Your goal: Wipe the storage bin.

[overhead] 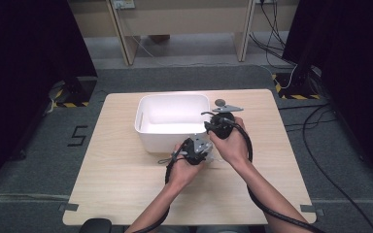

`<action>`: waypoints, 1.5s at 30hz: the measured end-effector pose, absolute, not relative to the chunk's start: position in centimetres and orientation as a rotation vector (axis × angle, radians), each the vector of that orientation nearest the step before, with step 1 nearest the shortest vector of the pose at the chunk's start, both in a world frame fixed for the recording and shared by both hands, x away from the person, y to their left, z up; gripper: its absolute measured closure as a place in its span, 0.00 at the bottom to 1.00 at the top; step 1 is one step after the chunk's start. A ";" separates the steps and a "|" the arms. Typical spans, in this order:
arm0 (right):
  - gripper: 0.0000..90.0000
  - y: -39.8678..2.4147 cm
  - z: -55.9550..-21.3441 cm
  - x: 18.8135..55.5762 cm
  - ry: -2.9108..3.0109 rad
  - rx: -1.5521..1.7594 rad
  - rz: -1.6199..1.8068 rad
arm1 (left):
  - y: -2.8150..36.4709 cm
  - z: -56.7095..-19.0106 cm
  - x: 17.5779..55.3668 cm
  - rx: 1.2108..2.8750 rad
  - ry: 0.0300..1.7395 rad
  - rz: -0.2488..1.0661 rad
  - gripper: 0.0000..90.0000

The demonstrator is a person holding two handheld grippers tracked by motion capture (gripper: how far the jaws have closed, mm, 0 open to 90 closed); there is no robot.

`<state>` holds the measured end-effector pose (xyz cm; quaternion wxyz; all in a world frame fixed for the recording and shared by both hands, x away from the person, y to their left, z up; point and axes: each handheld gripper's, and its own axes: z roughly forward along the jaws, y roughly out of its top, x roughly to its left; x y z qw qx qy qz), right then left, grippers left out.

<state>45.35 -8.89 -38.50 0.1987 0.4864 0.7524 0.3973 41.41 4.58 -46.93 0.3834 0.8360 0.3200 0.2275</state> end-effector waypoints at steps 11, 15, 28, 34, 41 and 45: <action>0.80 -8.8 -38.5 45.4 2.103 1.358 1.114 | 4.3 -48.5 41.7 2.163 0.825 0.575 0.84; 0.80 -8.9 -38.5 45.4 2.103 1.356 1.115 | 4.2 -48.9 41.7 2.171 0.831 0.573 0.84; 0.80 -8.8 -38.6 45.4 2.102 1.351 1.113 | 4.2 -49.0 41.8 2.176 0.837 0.566 0.84; 0.80 -8.8 -38.6 45.4 2.102 1.354 1.115 | 4.0 -48.1 41.6 2.145 0.829 0.592 0.84; 0.80 -8.8 -38.6 45.4 2.101 1.353 1.115 | 4.0 -45.9 41.1 2.089 0.807 0.637 0.84; 0.80 -8.8 -38.6 45.4 2.100 1.353 1.115 | 4.0 -44.8 40.7 2.087 0.774 0.680 0.84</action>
